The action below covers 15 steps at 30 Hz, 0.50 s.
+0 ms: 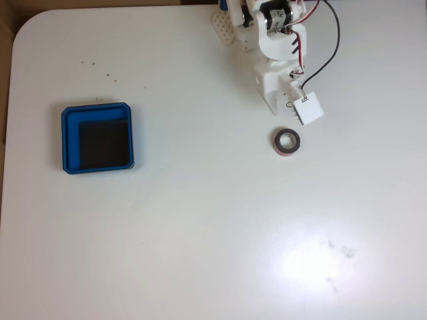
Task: Pick the red roll and drop it in the blue box
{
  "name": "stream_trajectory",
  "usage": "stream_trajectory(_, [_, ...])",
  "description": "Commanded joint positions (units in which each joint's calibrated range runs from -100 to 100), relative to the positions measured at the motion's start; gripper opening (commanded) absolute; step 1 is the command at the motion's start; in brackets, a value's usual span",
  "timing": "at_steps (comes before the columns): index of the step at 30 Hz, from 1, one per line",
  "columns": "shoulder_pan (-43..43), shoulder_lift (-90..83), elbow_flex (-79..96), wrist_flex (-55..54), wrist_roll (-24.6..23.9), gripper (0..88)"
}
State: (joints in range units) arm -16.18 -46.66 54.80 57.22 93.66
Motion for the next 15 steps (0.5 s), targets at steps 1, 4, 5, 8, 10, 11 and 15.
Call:
stream_trajectory(1, [-0.48,0.00,-4.30,-0.13,2.05,20.8])
stream_trajectory(4, [-0.48,0.08,-4.30,-0.13,2.40,21.3])
stream_trajectory(5, [-0.48,0.17,-4.30,-0.13,2.40,21.3])
stream_trajectory(8, [-0.48,2.17,-4.30,-0.13,2.40,21.8])
stream_trajectory(10, [-0.48,4.35,-4.30,-0.13,2.40,21.9])
stream_trajectory(11, [-0.58,5.35,-4.30,-0.13,2.40,21.9])
stream_trajectory(15, [-4.09,6.69,-6.55,-0.29,2.40,21.9])
